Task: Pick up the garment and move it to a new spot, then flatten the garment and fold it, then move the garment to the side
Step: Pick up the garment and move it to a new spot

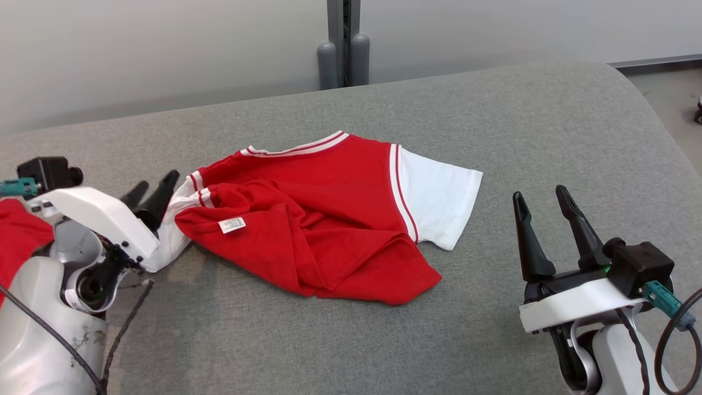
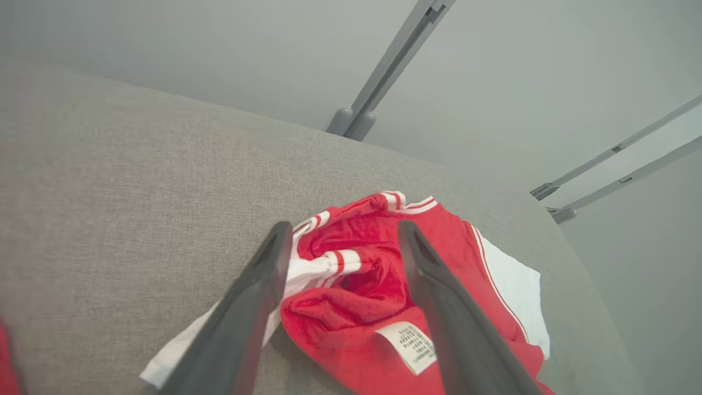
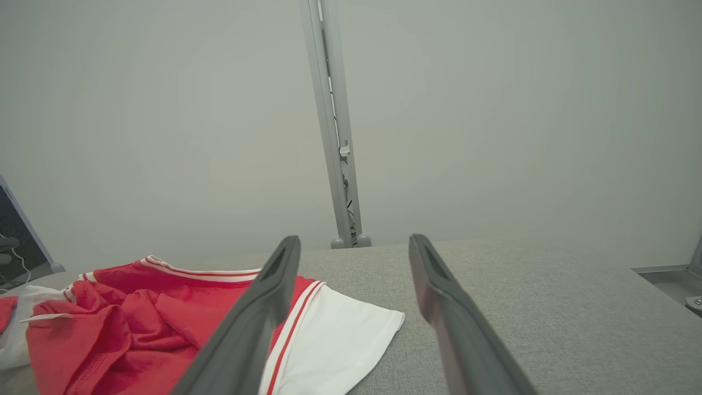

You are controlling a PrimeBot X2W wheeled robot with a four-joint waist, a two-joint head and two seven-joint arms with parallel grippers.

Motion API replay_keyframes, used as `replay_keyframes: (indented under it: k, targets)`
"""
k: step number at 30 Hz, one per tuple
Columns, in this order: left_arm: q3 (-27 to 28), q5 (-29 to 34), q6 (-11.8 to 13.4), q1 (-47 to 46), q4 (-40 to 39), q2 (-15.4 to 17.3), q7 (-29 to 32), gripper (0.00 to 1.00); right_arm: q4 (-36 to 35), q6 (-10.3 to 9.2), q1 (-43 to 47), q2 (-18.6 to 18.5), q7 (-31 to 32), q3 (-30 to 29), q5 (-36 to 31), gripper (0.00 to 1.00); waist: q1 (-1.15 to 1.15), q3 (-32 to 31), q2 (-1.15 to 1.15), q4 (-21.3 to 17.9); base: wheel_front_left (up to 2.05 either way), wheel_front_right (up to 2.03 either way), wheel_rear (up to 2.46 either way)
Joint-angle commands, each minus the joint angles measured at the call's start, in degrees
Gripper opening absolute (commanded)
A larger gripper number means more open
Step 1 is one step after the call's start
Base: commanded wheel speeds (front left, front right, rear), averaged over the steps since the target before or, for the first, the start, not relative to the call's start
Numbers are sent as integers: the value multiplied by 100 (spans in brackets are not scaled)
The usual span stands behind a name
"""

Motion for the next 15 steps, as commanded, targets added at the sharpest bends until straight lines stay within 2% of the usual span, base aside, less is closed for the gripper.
replay_keyframes:
  k: [1, 8, 15]
  targets:
    - [-38, 76, -47, 100, -141, 60, -89, 100, -1, 13, 36, -40, -37, -30, -39, 100, 0, -16, 0, 19, 0, 0, 0]
    - [-174, 448, -31, 423, -977, 147, -734, 100, 14, 13, 113, -60, -37, -43, -93, 100, 0, -120, 0, 99, 0, 0, 0]
    - [-87, 813, 122, 1185, -1836, 67, -1770, 100, 24, 13, 155, -115, -37, -30, -111, 100, 0, -303, 0, 168, 0, 0, 0]
